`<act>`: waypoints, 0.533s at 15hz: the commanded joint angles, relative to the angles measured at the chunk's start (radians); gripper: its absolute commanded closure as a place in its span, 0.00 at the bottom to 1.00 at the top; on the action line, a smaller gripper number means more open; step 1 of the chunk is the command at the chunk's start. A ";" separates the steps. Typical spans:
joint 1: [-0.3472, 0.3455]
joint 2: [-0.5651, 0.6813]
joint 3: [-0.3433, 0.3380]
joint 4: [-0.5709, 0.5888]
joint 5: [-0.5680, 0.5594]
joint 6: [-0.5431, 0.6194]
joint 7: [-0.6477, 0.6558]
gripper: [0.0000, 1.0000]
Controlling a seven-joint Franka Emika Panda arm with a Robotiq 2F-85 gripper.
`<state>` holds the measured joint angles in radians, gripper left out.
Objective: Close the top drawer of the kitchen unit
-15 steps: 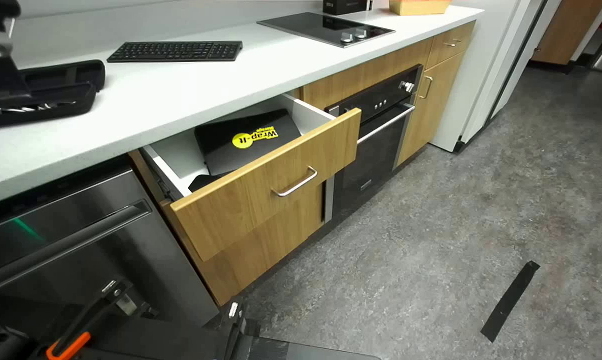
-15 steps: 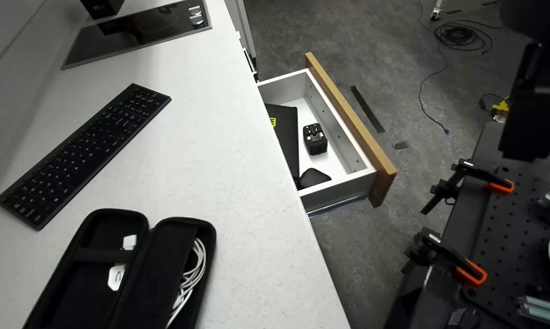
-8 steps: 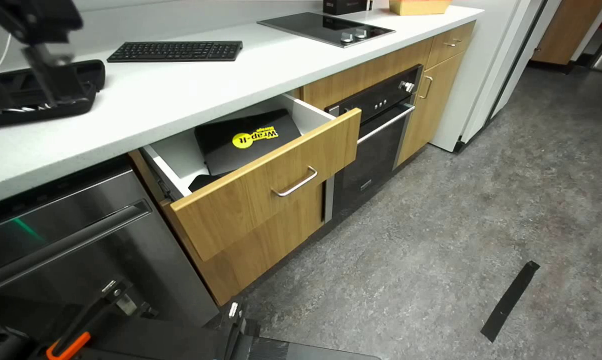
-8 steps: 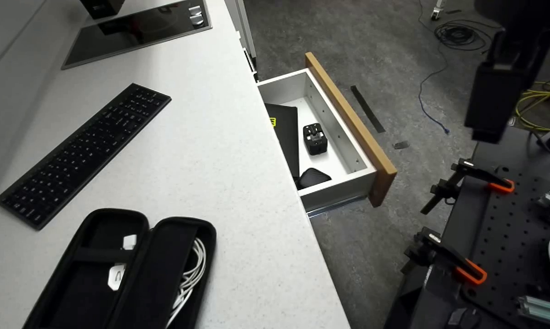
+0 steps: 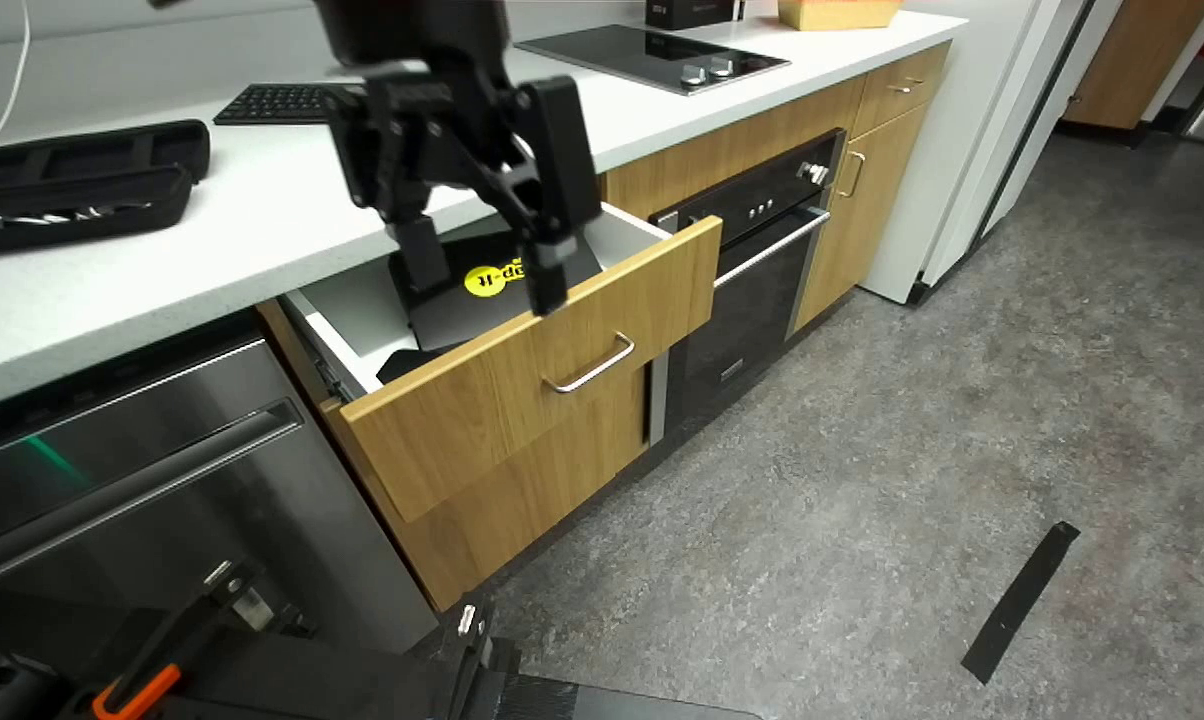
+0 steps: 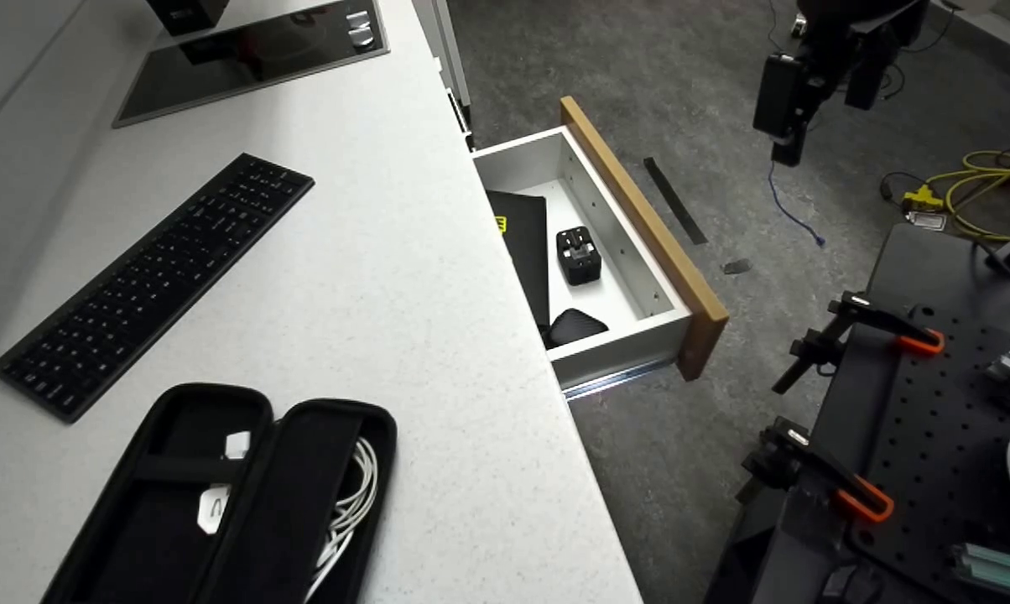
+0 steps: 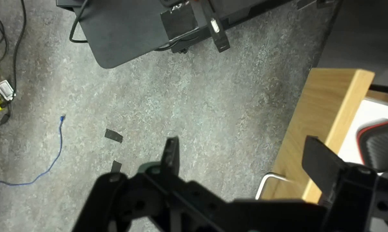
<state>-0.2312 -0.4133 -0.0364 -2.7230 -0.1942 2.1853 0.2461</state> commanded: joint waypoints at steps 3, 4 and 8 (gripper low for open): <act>-0.028 0.131 -0.057 0.027 -0.007 0.074 0.015 0.00; -0.028 0.164 -0.066 0.039 -0.006 0.074 0.015 0.00; -0.024 0.204 -0.072 0.063 -0.005 0.074 0.015 0.00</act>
<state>-0.2722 -0.2090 -0.0914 -2.6615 -0.1949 2.2625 0.2584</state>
